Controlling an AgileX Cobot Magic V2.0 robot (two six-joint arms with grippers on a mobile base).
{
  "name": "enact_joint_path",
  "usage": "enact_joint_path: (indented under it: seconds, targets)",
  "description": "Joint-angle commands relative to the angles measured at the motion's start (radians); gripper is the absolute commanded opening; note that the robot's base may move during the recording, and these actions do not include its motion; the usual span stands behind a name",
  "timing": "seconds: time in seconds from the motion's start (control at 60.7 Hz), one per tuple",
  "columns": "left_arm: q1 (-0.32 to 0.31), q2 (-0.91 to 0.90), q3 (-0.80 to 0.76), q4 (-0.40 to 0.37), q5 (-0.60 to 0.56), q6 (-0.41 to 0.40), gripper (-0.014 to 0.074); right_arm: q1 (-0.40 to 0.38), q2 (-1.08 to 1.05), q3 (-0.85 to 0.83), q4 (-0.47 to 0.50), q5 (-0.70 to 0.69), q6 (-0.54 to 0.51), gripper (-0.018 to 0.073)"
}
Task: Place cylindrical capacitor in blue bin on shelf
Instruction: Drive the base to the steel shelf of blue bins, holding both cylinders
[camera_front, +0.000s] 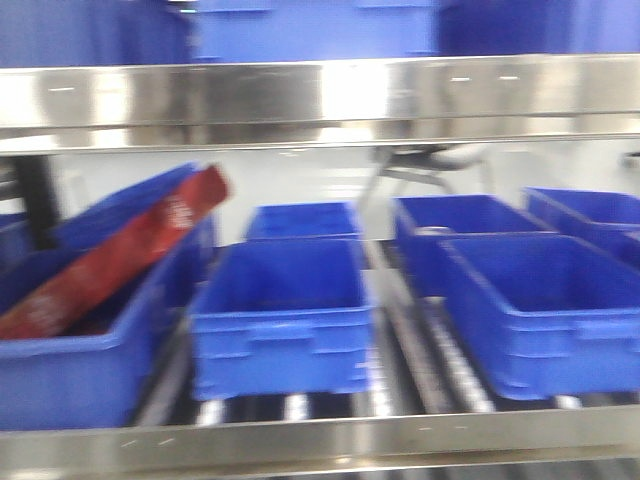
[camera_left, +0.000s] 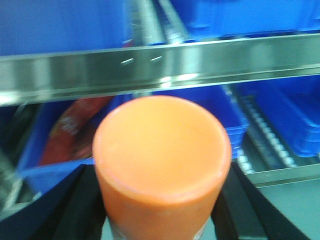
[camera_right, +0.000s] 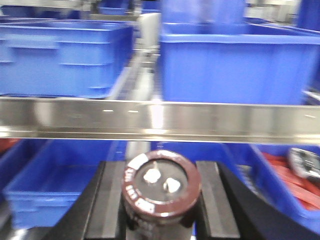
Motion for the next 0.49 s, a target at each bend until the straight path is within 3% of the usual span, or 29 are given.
enact_joint_path:
  seconds: [0.0, 0.478]
  targets:
    - [-0.003, -0.004, -0.002, -0.001, -0.018, -0.002, -0.0111, -0.001, -0.002, -0.001, 0.000, -0.025, -0.003, -0.0100]
    - [-0.003, -0.004, -0.002, -0.001, -0.018, -0.002, -0.0111, -0.001, -0.002, -0.001, 0.000, -0.025, -0.003, -0.0100]
